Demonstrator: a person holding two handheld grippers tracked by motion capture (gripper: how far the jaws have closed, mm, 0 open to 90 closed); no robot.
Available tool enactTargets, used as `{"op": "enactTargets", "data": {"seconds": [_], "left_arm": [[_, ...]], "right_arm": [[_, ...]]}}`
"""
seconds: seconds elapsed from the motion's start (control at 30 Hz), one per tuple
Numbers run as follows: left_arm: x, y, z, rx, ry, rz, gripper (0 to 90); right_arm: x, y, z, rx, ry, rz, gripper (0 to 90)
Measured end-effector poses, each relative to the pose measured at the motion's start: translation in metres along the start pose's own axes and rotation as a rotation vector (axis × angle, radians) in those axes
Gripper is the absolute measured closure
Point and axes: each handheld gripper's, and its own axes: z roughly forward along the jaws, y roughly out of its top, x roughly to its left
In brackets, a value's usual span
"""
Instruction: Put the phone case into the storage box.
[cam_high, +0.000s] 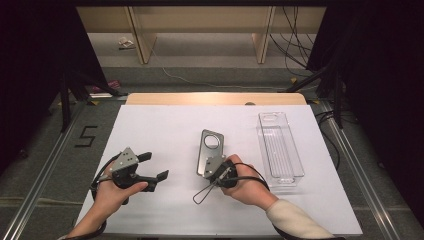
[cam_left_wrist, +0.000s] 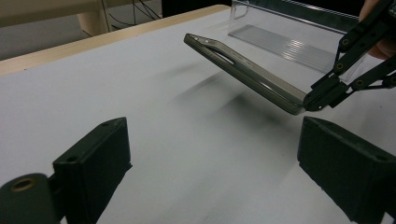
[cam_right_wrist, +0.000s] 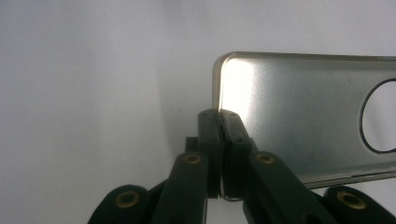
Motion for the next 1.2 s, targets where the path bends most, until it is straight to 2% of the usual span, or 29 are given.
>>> {"op": "enactTargets", "data": {"seconds": [0.4, 0.83, 1.2], "left_arm": [[0.001, 0.000, 0.000, 0.001, -0.001, -0.003, 9.1], [0.001, 0.000, 0.000, 0.001, -0.001, -0.006, 9.3], [0.001, 0.000, 0.000, -0.001, 0.001, -0.011, 9.8]], "right_arm": [[0.001, -0.009, -0.004, -0.084, 0.005, 0.012, 89.1], [0.007, -0.017, -0.010, -0.139, 0.000, -0.001, 89.2], [0.011, -0.018, -0.012, -0.155, 0.008, -0.012, 89.2]]}}
